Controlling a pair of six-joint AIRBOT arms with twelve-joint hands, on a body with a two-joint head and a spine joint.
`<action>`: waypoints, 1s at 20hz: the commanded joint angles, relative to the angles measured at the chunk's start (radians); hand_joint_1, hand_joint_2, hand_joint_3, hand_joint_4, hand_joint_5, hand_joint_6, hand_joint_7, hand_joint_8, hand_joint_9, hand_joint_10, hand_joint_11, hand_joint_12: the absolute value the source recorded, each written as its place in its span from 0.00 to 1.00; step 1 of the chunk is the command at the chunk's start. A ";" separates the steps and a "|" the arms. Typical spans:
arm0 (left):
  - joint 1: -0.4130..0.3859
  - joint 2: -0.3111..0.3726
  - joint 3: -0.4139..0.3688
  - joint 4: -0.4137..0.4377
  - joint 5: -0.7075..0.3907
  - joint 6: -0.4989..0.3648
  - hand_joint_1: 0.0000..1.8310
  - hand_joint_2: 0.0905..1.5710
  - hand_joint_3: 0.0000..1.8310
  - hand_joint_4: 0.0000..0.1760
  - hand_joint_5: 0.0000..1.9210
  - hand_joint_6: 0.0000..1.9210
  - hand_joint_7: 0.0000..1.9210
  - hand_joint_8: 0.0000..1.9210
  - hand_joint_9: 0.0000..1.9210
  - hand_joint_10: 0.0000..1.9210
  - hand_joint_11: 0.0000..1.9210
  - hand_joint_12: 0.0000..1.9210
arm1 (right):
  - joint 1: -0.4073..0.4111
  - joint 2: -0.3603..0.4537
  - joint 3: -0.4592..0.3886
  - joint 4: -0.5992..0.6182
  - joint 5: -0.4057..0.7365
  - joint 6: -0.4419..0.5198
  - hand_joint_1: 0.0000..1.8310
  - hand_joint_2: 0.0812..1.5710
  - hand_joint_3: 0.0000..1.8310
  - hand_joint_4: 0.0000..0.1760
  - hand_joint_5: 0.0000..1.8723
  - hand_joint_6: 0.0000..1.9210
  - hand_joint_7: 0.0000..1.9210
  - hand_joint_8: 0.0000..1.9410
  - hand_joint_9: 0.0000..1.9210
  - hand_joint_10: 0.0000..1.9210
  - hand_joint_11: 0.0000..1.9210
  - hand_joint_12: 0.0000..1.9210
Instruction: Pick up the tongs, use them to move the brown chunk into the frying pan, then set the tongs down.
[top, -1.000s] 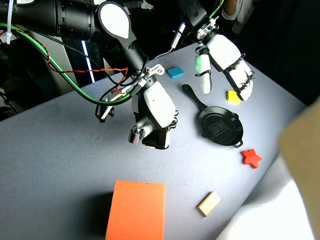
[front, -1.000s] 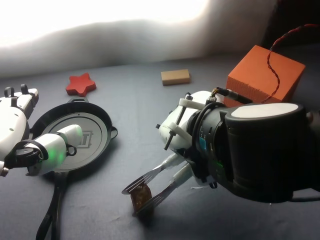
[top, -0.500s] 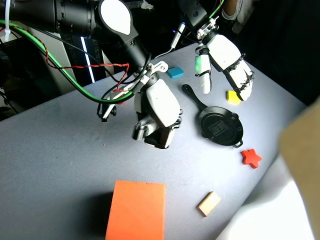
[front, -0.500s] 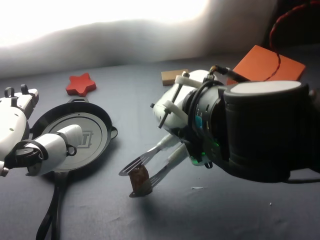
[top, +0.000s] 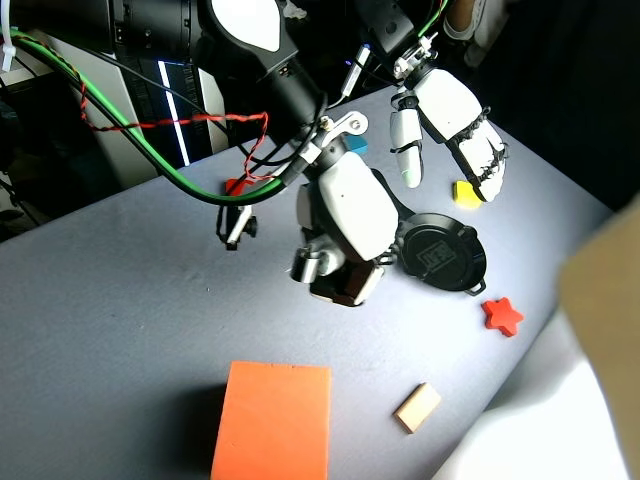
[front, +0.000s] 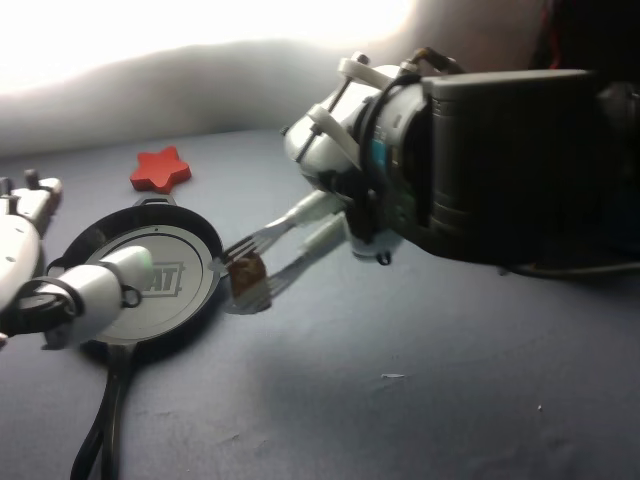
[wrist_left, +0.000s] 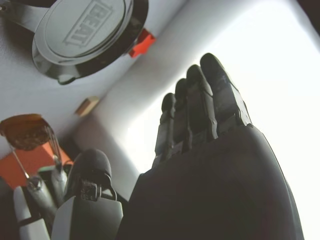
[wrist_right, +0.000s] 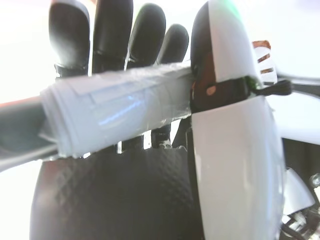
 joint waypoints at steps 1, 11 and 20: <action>0.002 0.019 0.007 0.048 -0.123 -0.008 0.00 0.78 0.00 0.02 0.07 0.00 0.08 0.00 0.09 0.00 0.00 0.30 | 0.019 -0.005 0.012 -0.072 0.044 0.002 0.74 0.68 0.01 0.00 0.46 0.53 0.56 0.44 0.56 0.57 0.50 0.71; 0.010 0.029 0.123 0.010 -0.130 -0.040 0.00 0.79 0.00 0.00 0.06 0.00 0.08 0.00 0.09 0.00 0.00 0.30 | -0.003 -0.182 0.244 -0.071 0.181 0.060 0.75 0.69 0.00 0.00 0.45 0.53 0.54 0.45 0.52 0.64 0.49 0.73; 0.047 0.032 0.185 -0.022 -0.124 -0.080 0.00 0.79 0.00 0.00 0.06 0.00 0.07 0.00 0.08 0.00 0.00 0.28 | -0.035 -0.328 0.423 -0.071 0.249 0.070 0.75 0.70 0.00 0.00 0.42 0.57 0.52 0.47 0.51 0.66 0.47 0.76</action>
